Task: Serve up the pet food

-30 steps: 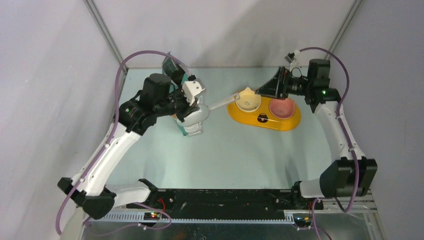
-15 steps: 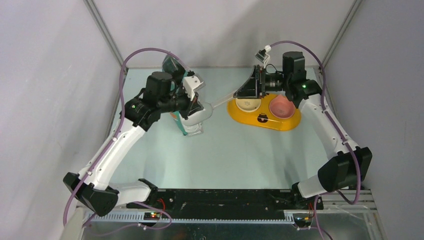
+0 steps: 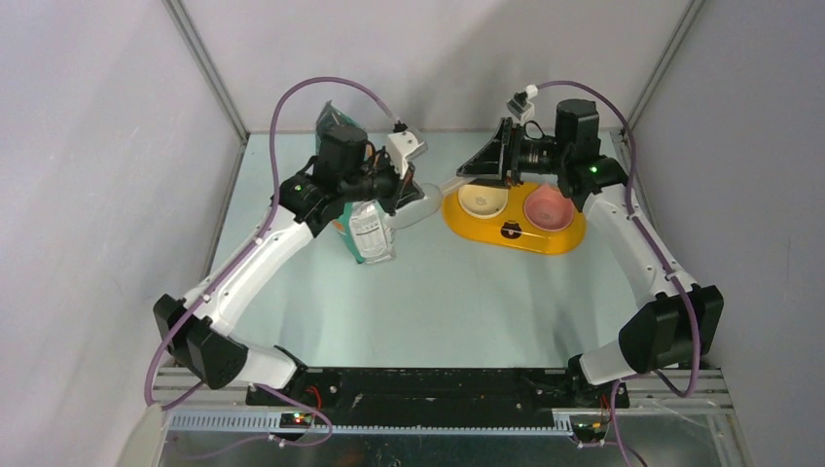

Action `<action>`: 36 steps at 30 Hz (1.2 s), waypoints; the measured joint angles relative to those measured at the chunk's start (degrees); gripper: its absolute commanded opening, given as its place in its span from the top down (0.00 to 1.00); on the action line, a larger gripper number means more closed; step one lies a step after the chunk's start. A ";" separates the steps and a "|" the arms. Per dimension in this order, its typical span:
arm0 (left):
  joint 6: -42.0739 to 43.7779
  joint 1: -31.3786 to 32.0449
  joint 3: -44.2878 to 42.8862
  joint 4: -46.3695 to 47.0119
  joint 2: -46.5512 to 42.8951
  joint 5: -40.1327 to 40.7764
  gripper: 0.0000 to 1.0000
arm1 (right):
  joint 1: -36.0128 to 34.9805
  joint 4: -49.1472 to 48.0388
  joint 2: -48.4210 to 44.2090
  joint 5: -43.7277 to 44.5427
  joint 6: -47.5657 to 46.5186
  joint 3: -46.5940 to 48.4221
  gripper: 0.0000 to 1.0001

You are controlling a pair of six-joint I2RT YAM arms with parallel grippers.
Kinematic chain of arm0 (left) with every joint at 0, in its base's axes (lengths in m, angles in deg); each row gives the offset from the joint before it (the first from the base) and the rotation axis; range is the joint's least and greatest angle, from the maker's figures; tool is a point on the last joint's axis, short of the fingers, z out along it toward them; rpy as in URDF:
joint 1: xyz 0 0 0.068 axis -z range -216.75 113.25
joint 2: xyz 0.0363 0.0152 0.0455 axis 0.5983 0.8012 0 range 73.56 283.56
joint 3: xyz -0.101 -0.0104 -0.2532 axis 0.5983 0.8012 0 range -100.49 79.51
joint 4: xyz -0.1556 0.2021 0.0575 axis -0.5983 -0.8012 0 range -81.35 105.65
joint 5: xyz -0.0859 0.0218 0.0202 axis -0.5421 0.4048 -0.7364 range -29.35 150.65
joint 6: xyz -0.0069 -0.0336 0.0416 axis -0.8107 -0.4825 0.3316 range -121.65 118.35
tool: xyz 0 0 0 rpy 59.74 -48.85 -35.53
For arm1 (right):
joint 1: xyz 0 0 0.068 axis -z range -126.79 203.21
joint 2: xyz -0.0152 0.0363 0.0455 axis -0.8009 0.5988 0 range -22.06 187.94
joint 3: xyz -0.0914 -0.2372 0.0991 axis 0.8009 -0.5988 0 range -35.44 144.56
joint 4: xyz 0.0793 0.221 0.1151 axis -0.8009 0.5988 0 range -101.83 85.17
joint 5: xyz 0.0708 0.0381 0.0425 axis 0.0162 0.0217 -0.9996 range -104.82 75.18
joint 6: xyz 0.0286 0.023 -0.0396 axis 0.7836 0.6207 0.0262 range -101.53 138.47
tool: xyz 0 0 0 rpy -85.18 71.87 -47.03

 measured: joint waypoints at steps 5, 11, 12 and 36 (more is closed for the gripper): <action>-1.92 0.44 -0.04 1.64 1.25 1.86 1.00 | 2.71 -0.28 -0.68 1.95 1.55 -1.55 0.38; -3.34 1.44 -1.36 2.82 2.80 1.57 1.00 | 2.95 -1.09 -2.21 2.67 2.40 -2.36 0.39; -3.54 1.77 -1.70 2.99 3.10 1.31 1.00 | 2.86 -1.40 -2.38 2.67 2.47 -2.36 0.40; -5.57 3.50 -2.27 4.68 5.18 -1.07 1.00 | 1.81 -2.21 -3.37 2.78 -0.15 -2.36 0.42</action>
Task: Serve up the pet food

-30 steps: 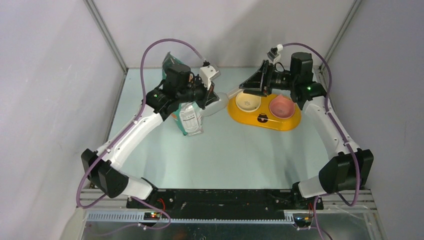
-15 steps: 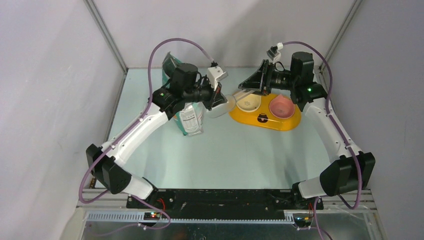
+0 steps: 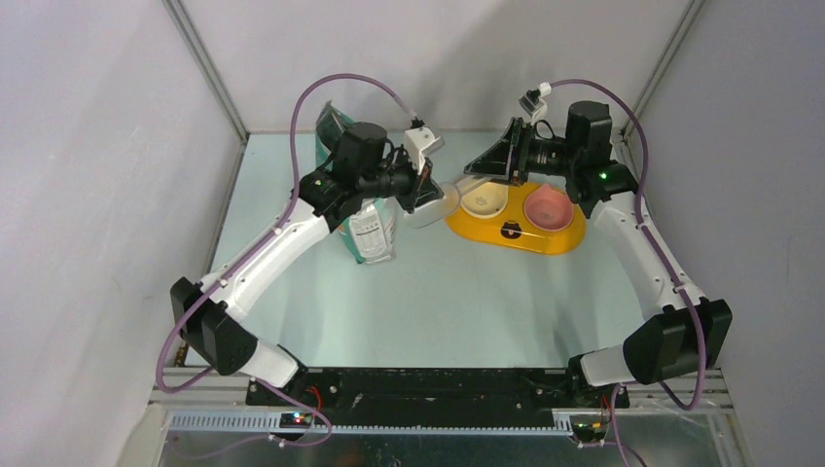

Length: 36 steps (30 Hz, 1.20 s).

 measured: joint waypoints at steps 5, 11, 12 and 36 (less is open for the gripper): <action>-0.33 0.13 0.00 0.39 0.35 0.28 1.00 | -0.13 0.52 -0.17 0.33 -1.11 0.00 0.43; -0.46 0.20 0.00 0.68 0.48 0.33 1.00 | -0.15 0.85 -0.31 0.55 -1.60 -0.04 0.52; -0.48 0.22 0.00 0.70 0.48 0.33 1.00 | -0.15 0.94 -0.33 0.66 -1.75 -0.09 0.54; -0.61 0.63 0.00 0.66 1.18 0.46 0.89 | -0.59 2.91 -2.01 2.45 -5.49 -2.03 1.00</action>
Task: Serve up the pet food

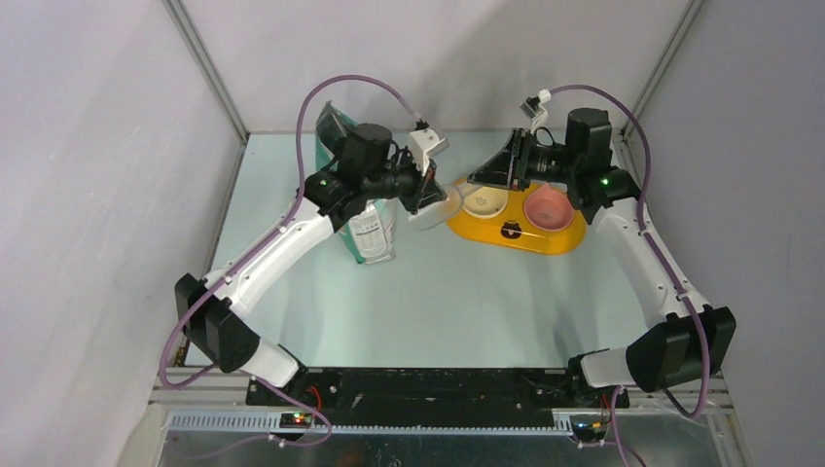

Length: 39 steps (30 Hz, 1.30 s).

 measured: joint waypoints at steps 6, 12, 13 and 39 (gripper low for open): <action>0.76 0.33 -0.63 -1.33 0.02 4.68 0.28 | 0.55 1.57 -0.70 -0.48 -3.43 -0.02 1.00; 1.01 -1.66 -8.07 -10.14 -0.63 11.43 0.19 | 5.60 10.97 -1.31 0.76 -14.67 2.25 1.00; 0.55 -2.38 -9.86 -11.54 -1.38 12.90 0.18 | 6.23 12.52 -1.31 1.38 -16.63 2.95 1.00; -17.62 -24.65 -16.59 -25.59 2.05 27.17 0.73 | 2.03 20.24 -2.86 14.60 -32.85 9.75 1.00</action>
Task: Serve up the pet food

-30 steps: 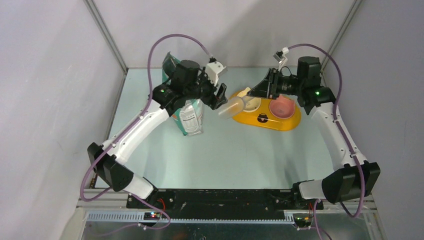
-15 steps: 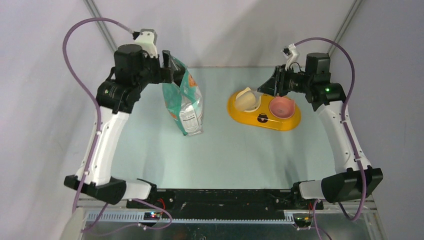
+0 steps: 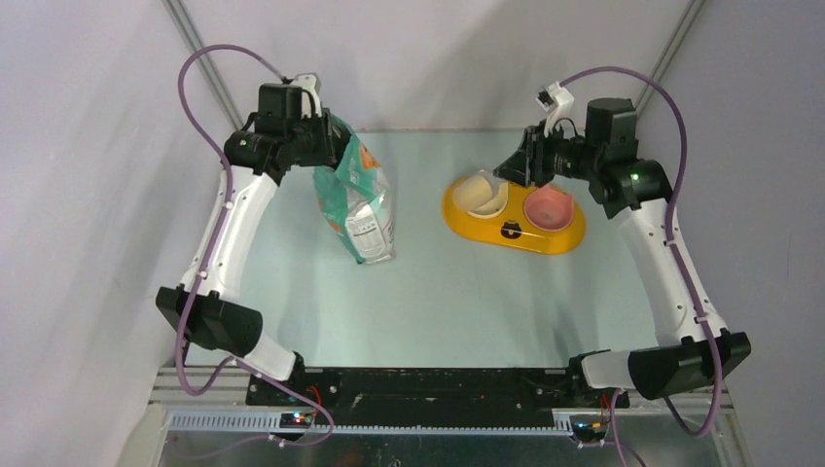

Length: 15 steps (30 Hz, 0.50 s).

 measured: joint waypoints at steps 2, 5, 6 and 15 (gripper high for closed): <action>0.28 0.02 -0.66 -0.13 0.76 -1.40 0.90 | -1.18 1.05 1.36 1.44 -0.35 4.55 1.00; 0.61 -0.04 -0.68 0.15 1.25 -5.84 0.99 | -3.45 0.59 4.66 2.97 -0.57 14.29 1.00; 0.63 -0.04 -0.66 0.37 1.27 -7.28 1.00 | -4.44 0.15 5.51 3.45 -0.63 17.18 1.00; 10.43 9.44 0.00 3.98 1.25 -14.01 1.00 | -12.92 -3.37 9.66 6.16 -0.31 27.78 1.00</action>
